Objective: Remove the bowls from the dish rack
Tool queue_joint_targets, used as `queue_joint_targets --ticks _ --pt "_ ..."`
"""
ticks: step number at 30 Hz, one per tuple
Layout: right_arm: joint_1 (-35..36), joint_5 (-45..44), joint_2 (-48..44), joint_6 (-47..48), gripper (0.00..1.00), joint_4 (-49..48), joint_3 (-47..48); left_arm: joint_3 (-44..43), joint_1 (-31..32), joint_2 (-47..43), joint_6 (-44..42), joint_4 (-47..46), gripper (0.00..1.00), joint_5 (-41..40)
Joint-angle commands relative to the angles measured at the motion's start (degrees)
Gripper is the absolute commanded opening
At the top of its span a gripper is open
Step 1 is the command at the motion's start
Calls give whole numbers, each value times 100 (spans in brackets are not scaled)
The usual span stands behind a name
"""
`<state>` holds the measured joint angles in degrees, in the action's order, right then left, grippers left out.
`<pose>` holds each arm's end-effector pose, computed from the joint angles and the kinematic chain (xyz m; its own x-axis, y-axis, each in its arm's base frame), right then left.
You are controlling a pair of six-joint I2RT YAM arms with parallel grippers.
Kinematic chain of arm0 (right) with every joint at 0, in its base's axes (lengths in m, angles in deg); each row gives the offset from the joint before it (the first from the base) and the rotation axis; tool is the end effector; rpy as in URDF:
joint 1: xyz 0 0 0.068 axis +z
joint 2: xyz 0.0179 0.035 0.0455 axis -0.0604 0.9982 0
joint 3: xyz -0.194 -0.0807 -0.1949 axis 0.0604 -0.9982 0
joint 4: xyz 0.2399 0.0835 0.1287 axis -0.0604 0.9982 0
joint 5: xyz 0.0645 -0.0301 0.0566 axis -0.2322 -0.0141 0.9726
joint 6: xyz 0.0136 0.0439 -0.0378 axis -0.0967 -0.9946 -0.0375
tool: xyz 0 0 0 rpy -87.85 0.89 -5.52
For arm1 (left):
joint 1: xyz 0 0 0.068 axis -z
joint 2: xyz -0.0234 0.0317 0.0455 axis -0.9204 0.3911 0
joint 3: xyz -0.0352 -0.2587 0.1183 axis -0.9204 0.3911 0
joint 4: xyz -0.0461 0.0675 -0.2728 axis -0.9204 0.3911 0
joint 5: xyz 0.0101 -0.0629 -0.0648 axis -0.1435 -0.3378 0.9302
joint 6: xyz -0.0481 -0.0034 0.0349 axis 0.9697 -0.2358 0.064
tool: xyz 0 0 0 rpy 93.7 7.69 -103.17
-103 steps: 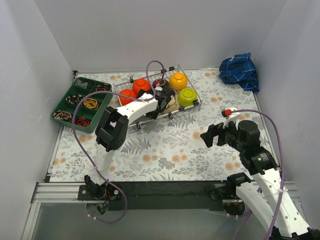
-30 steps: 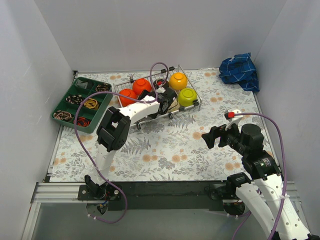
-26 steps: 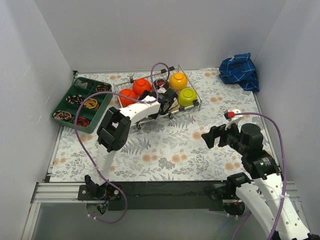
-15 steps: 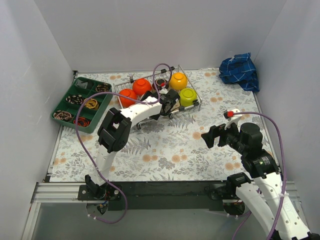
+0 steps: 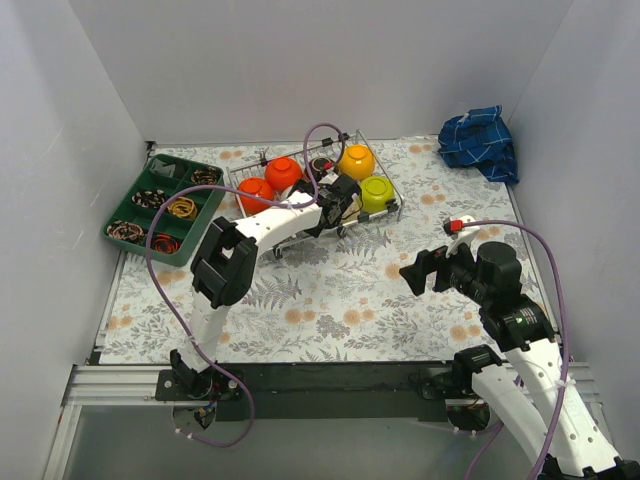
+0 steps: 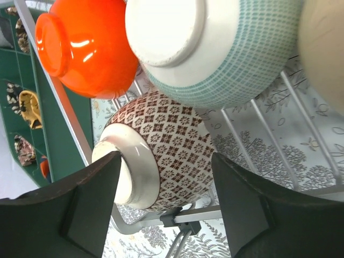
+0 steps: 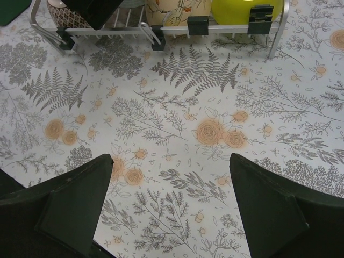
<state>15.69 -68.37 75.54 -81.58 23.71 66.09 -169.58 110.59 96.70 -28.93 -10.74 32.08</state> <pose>0.1422 0.0592 0.3045 -0.3682 -0.0242 -0.9294 -0.4764 0.8634 0.1662 0.3609 -0.2990 0.2120 -0.7095 -0.0076 -0.7046 -0.2981 0.9093 0.2904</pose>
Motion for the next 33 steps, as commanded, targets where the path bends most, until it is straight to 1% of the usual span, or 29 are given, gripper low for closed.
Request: queue_joint_targets --ticks 1,5,7,8,9,10,11,14,16,17,20,21,22,25,28,30,33 --pt "18 337 -13 40 98 -315 95 -259 42 -488 -167 -331 71 217" --pt "18 443 -13 49 99 -306 104 -399 16 -576 -167 -409 81 366" --pt "18 478 4 57 99 -315 122 -574 -63 -646 -36 -471 85 690" --pt "18 521 4 57 99 -306 130 -610 -177 -751 182 -488 87 849" --pt "18 539 13 57 99 -298 157 -637 -248 -830 263 -576 89 1198" --pt "18 557 4 66 99 -280 166 -637 -309 -892 385 -637 91 1350" --pt "9 592 -4 66 99 -262 174 -637 -414 -1040 604 -690 94 1499" --pt "18 636 -13 75 99 -210 209 -480 -538 -1217 931 -884 98 2079" --pt "18 645 -13 66 98 -183 227 -313 -582 -1349 984 -1138 98 2256" --pt "18 654 -13 66 99 -140 236 -173 -608 -1367 906 -1200 98 2230" --pt "18 636 -4 66 99 -60 289 21 -705 -1393 213 -1472 98 1985" --pt "18 645 -4 92 98 -8 297 196 -749 -1419 -33 -1691 98 2010" --pt "18 662 -13 101 98 27 315 250 -775 -1463 -601 -1780 98 2019" --pt "18 767 -13 180 99 115 341 444 -881 -1516 -1447 -2114 98 2282" --pt "18 952 48 233 99 168 376 374 -1039 -1359 -1661 -2176 98 2686" --pt "18 1032 136 242 99 230 438 216 -1223 -1236 -1539 -2036 98 2993" --pt "18 988 285 224 99 379 561 -162 -1434 -972 -1161 -1729 94 3301"
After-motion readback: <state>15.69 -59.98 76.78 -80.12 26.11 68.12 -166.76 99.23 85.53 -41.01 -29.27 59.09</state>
